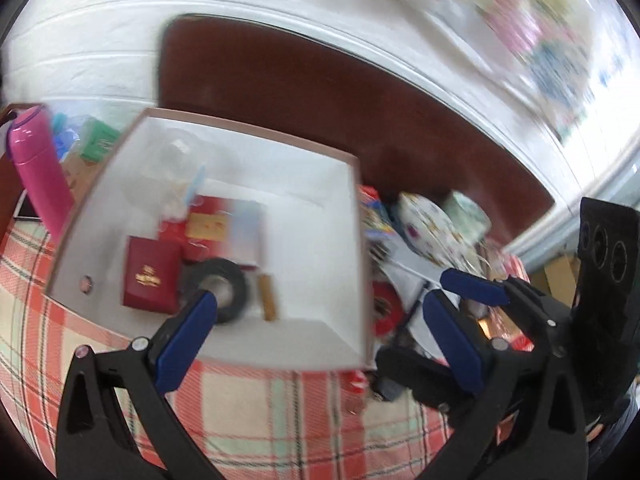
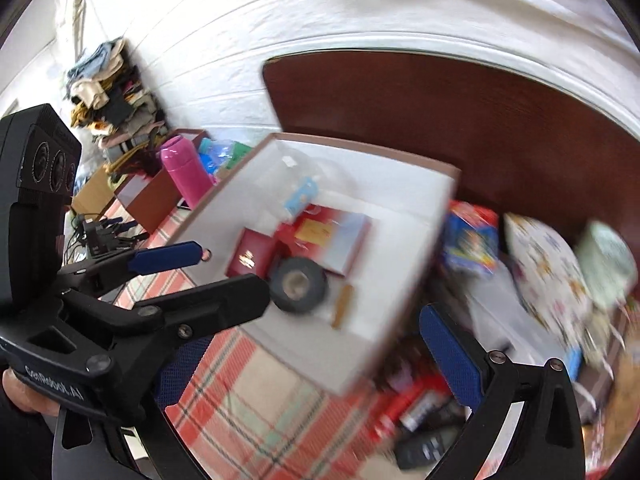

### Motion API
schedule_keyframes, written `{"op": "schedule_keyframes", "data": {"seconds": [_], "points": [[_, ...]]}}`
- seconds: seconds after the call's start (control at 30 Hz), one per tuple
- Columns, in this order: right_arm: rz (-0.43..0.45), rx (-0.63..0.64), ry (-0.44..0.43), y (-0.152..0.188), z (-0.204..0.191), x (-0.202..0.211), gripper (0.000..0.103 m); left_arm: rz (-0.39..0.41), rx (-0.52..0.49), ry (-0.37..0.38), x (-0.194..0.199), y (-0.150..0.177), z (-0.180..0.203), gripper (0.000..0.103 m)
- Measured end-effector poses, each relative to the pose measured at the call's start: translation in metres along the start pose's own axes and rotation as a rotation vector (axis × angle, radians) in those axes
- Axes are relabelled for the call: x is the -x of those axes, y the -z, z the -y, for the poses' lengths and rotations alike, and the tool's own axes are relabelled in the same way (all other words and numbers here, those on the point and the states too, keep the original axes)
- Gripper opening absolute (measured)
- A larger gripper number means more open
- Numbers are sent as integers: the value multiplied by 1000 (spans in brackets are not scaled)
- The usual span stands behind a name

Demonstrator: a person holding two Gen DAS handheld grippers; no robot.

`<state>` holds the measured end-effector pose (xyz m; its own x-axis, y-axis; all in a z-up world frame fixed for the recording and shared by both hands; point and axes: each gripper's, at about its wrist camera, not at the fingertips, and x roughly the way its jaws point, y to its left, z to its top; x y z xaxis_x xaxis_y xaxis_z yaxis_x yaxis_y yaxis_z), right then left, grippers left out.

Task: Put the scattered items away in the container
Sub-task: 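Withdraw both tools from the cardboard box back to the pile, then close the left tool on the black digital luggage scale body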

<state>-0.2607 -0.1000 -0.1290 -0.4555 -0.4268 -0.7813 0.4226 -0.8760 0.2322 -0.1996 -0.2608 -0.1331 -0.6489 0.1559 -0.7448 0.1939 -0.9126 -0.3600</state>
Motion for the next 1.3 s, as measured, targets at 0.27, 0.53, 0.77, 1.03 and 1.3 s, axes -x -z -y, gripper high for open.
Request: {"op": "schedule_keyframes", "data": {"seconds": [0.27,0.53,0.77,1.03,1.3], "points": [[56,-81,179,69,103,87,102,-34,-69,19,-28,34,83,103],[-3,-122,176,124,159,97,102,-120,-38,17,-76,83,127,103],[-89,-87,94,156,147,61,102,-201,17,-25,-102,124,112,103],[-160,-136,36,182,128,16,102,-246,28,-46,-120,142,82,102],[-172,-136,50,173,117,-9,93,-267,0,-29,-134,141,62,93]]}}
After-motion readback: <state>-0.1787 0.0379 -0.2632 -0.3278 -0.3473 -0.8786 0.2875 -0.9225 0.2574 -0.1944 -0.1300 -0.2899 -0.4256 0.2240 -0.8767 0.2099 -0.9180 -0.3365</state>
